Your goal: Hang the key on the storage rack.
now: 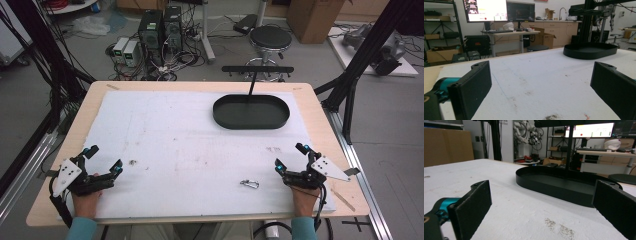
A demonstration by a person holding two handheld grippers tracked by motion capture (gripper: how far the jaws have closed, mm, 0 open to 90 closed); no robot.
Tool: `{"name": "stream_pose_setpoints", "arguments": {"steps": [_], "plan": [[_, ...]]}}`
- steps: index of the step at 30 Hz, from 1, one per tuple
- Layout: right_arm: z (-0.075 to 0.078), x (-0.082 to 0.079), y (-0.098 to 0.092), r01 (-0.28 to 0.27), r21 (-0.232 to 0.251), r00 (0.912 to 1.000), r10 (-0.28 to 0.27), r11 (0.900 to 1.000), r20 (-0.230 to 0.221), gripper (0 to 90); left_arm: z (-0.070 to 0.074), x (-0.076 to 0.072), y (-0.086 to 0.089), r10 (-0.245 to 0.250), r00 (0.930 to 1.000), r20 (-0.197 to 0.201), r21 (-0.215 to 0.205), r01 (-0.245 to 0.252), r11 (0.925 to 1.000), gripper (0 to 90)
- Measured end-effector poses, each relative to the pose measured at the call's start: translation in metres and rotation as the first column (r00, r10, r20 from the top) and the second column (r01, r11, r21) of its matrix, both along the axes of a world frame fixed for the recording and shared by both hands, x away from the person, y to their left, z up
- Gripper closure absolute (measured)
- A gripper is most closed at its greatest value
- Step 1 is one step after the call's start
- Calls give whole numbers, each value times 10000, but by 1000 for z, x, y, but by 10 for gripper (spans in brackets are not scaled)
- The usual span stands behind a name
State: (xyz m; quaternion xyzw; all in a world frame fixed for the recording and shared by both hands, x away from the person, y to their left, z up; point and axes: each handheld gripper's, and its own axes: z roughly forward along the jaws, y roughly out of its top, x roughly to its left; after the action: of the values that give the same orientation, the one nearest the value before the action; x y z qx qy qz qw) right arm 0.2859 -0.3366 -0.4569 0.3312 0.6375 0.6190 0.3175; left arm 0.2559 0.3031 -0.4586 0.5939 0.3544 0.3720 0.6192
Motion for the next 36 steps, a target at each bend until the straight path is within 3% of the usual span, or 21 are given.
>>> {"name": "stream_pose_setpoints", "arguments": {"steps": [17, 21, 27, 33, 34, 35, 36], "plan": [[1, 2, -2, -89, 205, 9999, 91, 9997, -113, 18, 0, 0, 0, 8, 10000, 53, -10, -8, 10000, 38], [2, 5, -5, -350, 382, 9982, 368, 9987, -478, 17, 0, -1, 1, 5, 10000, 84, -56, -5, 10000, 38], [14, 7, -2, -821, 103, 9948, 826, 9966, -602, 17, 0, -1, 1, 10, 10000, 91, -78, -9, 10000, 39], [36, 10, 3, -1705, -551, 9824, 1654, 9838, -872, 18, 0, -1, 1, 3, 10000, 93, -84, -2, 10000, 38], [39, 11, 4, -1934, -714, 9778, 1862, 9785, -964, 18, 0, -1, 1, 3, 10000, 94, -77, -2, 10000, 38], [46, 13, 7, -2302, -1088, 9691, 2175, 9670, -1166, 18, 0, -1, 1, 4, 9999, 110, -83, -4, 10000, 39], [46, 13, 7, -2302, -1088, 9691, 2175, 9670, -1166, 18, 0, -1, 1, 6, 9999, 116, -78, -5, 10000, 39]]}}
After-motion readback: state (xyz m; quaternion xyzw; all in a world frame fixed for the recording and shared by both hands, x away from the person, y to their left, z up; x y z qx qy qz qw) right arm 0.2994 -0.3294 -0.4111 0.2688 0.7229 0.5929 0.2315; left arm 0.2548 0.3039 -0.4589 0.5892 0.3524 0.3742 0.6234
